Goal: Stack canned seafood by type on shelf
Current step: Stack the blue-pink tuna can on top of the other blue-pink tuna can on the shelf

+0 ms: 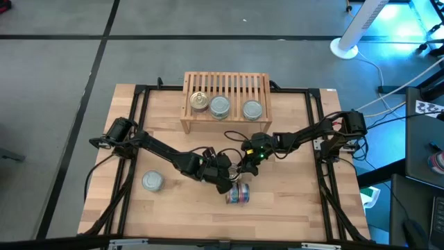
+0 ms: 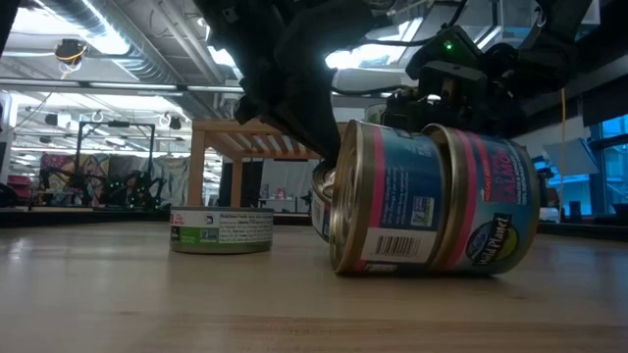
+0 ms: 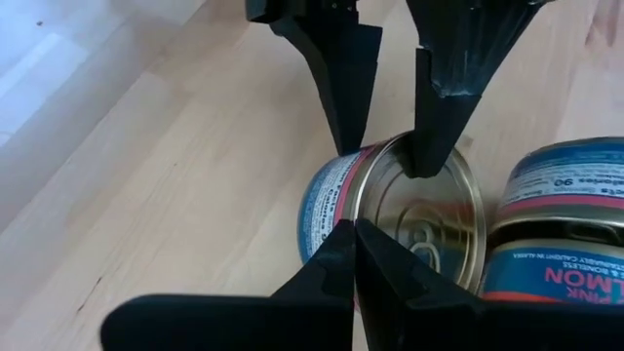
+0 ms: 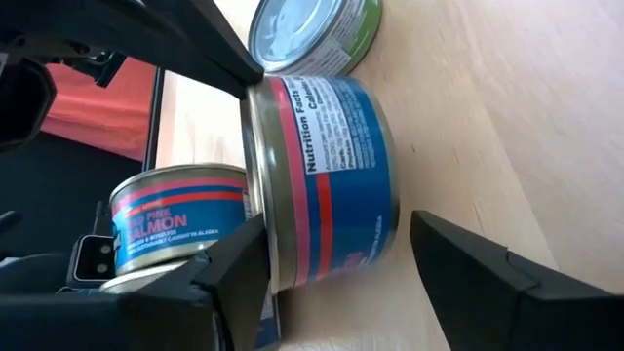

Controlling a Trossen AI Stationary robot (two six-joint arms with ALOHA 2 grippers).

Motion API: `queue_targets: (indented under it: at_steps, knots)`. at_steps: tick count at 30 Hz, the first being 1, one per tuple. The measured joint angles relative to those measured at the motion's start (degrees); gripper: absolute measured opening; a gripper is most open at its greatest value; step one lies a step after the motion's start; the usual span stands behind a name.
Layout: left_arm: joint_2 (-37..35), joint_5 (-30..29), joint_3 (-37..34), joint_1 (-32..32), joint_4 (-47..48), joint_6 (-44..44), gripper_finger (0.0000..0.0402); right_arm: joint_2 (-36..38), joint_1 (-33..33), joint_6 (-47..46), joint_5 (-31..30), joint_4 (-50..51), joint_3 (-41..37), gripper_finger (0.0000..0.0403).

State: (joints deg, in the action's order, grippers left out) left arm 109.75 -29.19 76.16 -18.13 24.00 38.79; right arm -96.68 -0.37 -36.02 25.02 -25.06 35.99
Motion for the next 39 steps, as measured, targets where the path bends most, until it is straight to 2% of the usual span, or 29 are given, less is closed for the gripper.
queue_targets:
  at_steps: [10,20,29,39]
  knots:
    - [0.0,-0.24,0.0,0.0,-0.62,0.0,0.0,-0.01,0.53,-1.62,0.24,-0.4,0.0,0.0243]
    - [0.0,-0.26,0.0,-0.09,-0.71,0.04,0.0,-0.04,3.82,-1.82,0.62,-2.02,-0.11,0.0244]
    - [0.0,-0.68,0.0,-0.04,-0.69,0.09,0.0,-0.04,3.73,-3.38,-1.9,-2.52,-0.11,0.0243]
    - [0.0,-1.33,0.0,-0.27,-1.24,-0.71,0.0,-0.04,3.73,-4.03,-1.8,-2.51,-0.09,0.0243]
